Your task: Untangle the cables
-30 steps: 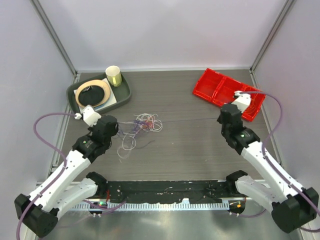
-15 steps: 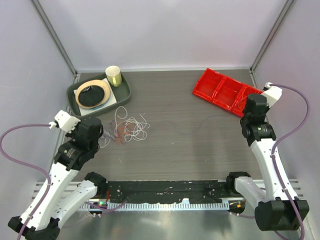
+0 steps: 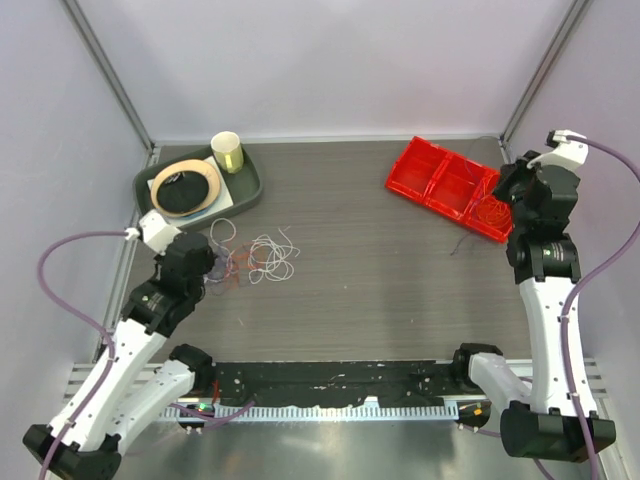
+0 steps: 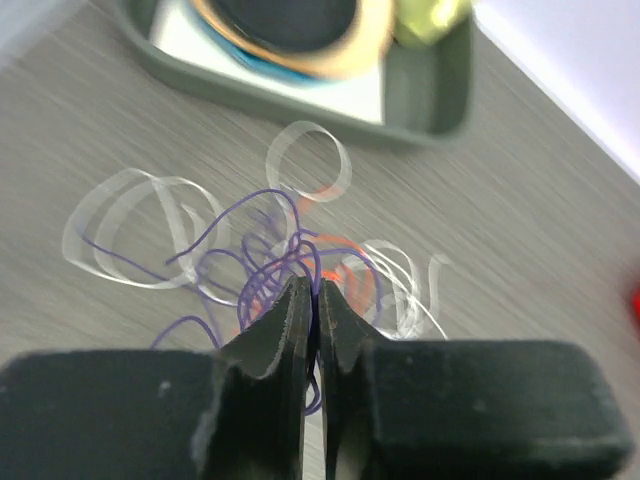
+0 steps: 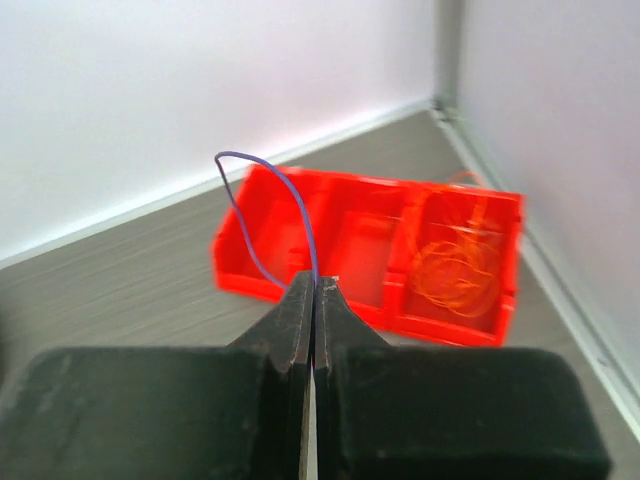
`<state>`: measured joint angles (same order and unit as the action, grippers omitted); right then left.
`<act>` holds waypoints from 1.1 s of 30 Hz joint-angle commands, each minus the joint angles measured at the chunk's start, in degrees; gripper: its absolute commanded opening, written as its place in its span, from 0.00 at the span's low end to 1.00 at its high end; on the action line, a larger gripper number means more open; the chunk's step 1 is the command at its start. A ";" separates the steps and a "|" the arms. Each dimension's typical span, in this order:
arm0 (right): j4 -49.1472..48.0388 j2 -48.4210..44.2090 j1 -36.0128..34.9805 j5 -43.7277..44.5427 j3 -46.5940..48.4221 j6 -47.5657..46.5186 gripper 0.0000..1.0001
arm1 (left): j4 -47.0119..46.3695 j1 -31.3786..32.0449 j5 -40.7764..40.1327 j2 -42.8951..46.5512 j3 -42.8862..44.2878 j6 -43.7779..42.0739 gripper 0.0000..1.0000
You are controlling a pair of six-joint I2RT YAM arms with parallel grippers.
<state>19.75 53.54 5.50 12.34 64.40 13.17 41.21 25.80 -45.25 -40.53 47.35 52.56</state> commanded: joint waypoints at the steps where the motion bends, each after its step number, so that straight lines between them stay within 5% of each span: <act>1: -6.38 -2.21 -0.05 -19.88 3.80 0.89 0.01 | -19.74 -0.05 23.16 -1.56 -7.09 -7.81 0.30; 3: -7.35 -2.30 -0.05 -21.99 6.08 1.77 0.01 | -23.53 -0.14 29.69 -2.70 -8.41 -8.26 0.82; 5: -8.06 -1.07 -0.05 -22.71 9.75 2.21 0.01 | -23.46 -0.05 30.31 -4.37 -8.16 -8.61 1.00; 15: -12.98 11.49 -0.05 -22.63 24.62 1.25 0.01 | -18.46 -0.14 26.28 -8.33 -7.10 -8.88 1.00; 33: -29.59 33.64 -0.05 -3.30 42.29 -3.06 0.01 | -19.50 -0.05 18.71 -8.86 -10.88 -8.17 1.00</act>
<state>-3.11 84.66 5.48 2.31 101.60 10.92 22.98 25.80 -24.27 -49.23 36.51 44.58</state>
